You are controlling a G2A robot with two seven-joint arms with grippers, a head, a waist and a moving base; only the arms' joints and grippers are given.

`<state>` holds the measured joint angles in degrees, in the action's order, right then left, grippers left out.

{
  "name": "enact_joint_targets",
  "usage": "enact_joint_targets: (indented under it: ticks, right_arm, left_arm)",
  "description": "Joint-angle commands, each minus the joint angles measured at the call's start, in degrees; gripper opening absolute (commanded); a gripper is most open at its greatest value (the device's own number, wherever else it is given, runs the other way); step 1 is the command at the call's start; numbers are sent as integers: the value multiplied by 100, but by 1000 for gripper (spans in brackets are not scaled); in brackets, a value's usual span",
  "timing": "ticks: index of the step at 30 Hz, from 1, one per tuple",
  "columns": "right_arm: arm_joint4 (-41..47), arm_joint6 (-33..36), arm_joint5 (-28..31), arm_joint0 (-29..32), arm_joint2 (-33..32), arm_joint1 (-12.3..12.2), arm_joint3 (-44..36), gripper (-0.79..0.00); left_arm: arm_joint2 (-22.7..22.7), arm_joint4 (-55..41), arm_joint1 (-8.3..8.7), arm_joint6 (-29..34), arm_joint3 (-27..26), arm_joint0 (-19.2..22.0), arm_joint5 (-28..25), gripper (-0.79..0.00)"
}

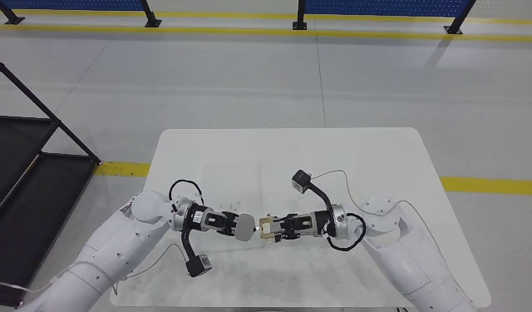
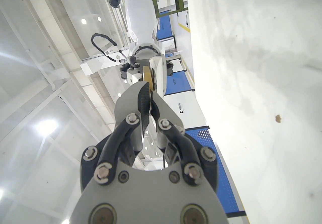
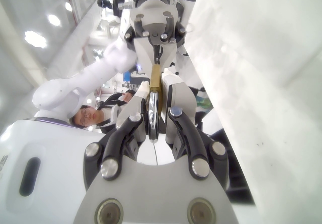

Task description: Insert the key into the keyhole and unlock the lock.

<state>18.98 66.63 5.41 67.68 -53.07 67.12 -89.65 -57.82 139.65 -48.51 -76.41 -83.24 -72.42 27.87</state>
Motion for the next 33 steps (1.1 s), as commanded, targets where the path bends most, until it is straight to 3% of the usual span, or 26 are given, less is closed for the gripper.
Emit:
enact_joint_targets:
  ticks: [1,19,20,21,33]
  right_arm:
    - [2,-11,9,2,3,-4,-5,-785]
    - [50,-65,40,16,21,-39,-33,-785]
    - [66,-84,43,20,17,-40,-29,-785]
    - [78,-100,50,22,13,-41,-26,-785]
    - [353,-588,226,153,-198,-61,70,-785]
  left_arm:
    - [1,-8,2,25,13,9,26,-785]
    - [55,-169,-22,102,137,90,102,-785]
    - [56,-182,-25,96,162,102,96,-332]
    - [59,-193,-28,92,174,112,92,0]
    - [-8,-688,-58,-11,348,143,-11,0]
